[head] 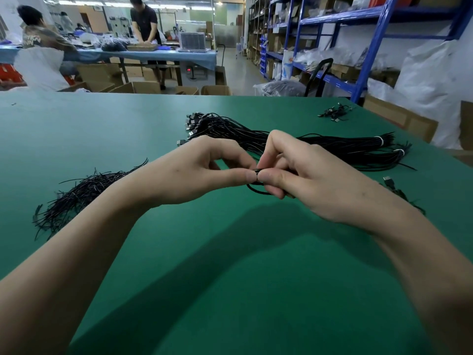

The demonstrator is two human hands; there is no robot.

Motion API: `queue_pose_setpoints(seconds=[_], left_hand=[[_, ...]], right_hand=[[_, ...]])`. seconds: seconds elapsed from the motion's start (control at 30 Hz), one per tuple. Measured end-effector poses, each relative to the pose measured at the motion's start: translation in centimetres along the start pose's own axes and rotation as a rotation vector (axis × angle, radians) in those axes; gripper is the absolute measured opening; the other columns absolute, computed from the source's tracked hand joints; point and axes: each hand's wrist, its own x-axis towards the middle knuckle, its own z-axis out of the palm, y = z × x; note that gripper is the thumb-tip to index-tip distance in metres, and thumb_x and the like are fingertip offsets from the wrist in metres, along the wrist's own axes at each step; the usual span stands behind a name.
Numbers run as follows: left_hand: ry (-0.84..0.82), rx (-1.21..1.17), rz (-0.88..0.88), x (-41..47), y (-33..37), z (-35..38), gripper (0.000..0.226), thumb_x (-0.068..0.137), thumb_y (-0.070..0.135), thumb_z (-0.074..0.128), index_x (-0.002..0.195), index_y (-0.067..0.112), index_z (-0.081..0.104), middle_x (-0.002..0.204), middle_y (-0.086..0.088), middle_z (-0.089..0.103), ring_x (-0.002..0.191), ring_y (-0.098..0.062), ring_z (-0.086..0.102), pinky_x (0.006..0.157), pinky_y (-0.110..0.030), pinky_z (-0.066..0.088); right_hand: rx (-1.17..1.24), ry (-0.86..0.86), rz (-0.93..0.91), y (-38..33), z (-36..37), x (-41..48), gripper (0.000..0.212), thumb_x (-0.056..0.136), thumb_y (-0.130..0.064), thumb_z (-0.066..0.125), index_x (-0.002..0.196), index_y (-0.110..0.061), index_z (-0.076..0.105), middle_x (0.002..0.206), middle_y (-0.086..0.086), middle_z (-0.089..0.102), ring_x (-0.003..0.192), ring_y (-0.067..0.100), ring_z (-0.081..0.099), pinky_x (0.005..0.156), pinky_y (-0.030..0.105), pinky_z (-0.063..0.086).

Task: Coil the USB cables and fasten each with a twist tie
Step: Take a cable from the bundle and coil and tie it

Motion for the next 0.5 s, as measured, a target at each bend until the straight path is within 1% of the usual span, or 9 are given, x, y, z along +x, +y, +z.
queue_pose_setpoints(seconds=[0.03,0.07,0.1,0.13,0.17,0.23,0.3,0.43,0.5], left_hand=[[-0.025,-0.032,-0.015,-0.1,-0.1,0.1,0.021,0.09,0.046,0.062,0.096,0.029,0.074,0.089,0.012,0.064,0.077,-0.011,0.058,0.069,-0.033,0.047],[-0.053,-0.059,-0.032,-0.1,-0.2,0.2,0.019,0.091,0.045,0.062,0.095,0.03,0.074,0.087,0.015,0.063,0.077,-0.005,0.055,0.069,-0.025,0.044],[-0.083,-0.088,-0.047,-0.1,-0.3,0.2,0.018,0.093,0.044,0.061,0.093,0.031,0.073,0.085,0.016,0.062,0.078,-0.004,0.053,0.07,-0.022,0.041],[-0.119,-0.124,-0.054,-0.2,-0.4,0.3,0.019,0.095,0.044,0.06,0.091,0.031,0.073,0.083,0.016,0.06,0.077,-0.005,0.051,0.07,-0.023,0.039],[-0.153,-0.164,-0.058,-0.3,-0.4,0.4,0.021,0.096,0.044,0.059,0.09,0.03,0.073,0.079,0.01,0.058,0.074,-0.009,0.047,0.068,-0.026,0.036],[-0.183,-0.235,-0.072,-0.3,-0.3,0.5,0.026,0.096,0.043,0.056,0.087,0.025,0.072,0.073,-0.008,0.043,0.069,-0.023,0.033,0.064,-0.035,0.025],[-0.188,-0.283,-0.076,-0.3,-0.2,0.7,0.027,0.097,0.04,0.055,0.085,0.02,0.069,0.073,-0.016,0.033,0.069,-0.028,0.023,0.064,-0.043,0.018],[-0.148,-0.356,-0.072,0.1,-0.2,1.5,0.031,0.099,0.032,0.053,0.089,0.004,0.061,0.072,-0.006,0.032,0.065,-0.016,0.024,0.062,-0.033,0.019],[-0.106,-0.367,-0.081,0.2,-0.3,1.9,0.028,0.099,0.034,0.052,0.087,0.01,0.063,0.071,-0.004,0.034,0.065,-0.015,0.026,0.062,-0.034,0.019]], right_hand=[[-0.02,-0.016,-0.007,0.0,0.1,0.0,0.012,0.101,-0.02,0.057,0.093,-0.025,0.049,0.068,-0.006,0.066,0.056,0.006,0.05,0.054,0.016,0.036],[-0.037,-0.033,-0.014,0.0,0.1,0.0,0.012,0.101,-0.02,0.057,0.093,-0.024,0.05,0.069,-0.006,0.066,0.058,0.007,0.052,0.055,0.016,0.036],[-0.052,-0.049,-0.024,0.0,0.1,0.0,0.011,0.101,-0.02,0.057,0.093,-0.023,0.05,0.069,-0.006,0.066,0.059,0.008,0.053,0.055,0.017,0.037],[-0.062,-0.065,-0.036,0.0,0.1,0.0,0.011,0.102,-0.021,0.057,0.094,-0.023,0.05,0.07,-0.006,0.066,0.06,0.009,0.054,0.055,0.019,0.039],[-0.064,-0.078,-0.046,-0.1,0.1,-0.1,0.011,0.102,-0.021,0.057,0.094,-0.024,0.05,0.07,-0.006,0.066,0.063,0.011,0.057,0.057,0.024,0.042],[-0.064,-0.089,-0.07,-0.2,-0.1,-0.1,0.011,0.101,-0.021,0.057,0.094,-0.025,0.05,0.071,-0.006,0.066,0.068,0.015,0.061,0.064,0.033,0.047],[-0.096,-0.081,-0.099,-0.3,-0.4,-0.1,0.01,0.101,-0.023,0.057,0.095,-0.027,0.049,0.072,-0.007,0.067,0.072,0.015,0.063,0.069,0.034,0.047],[-0.132,-0.039,-0.111,-0.1,-0.8,-0.1,0.011,0.1,-0.026,0.058,0.094,-0.028,0.05,0.071,-0.008,0.068,0.08,0.011,0.065,0.076,0.03,0.047],[-0.137,-0.012,-0.095,-0.1,-0.8,-0.1,0.01,0.099,-0.026,0.059,0.094,-0.028,0.051,0.073,-0.01,0.069,0.084,0.007,0.065,0.079,0.028,0.047]])
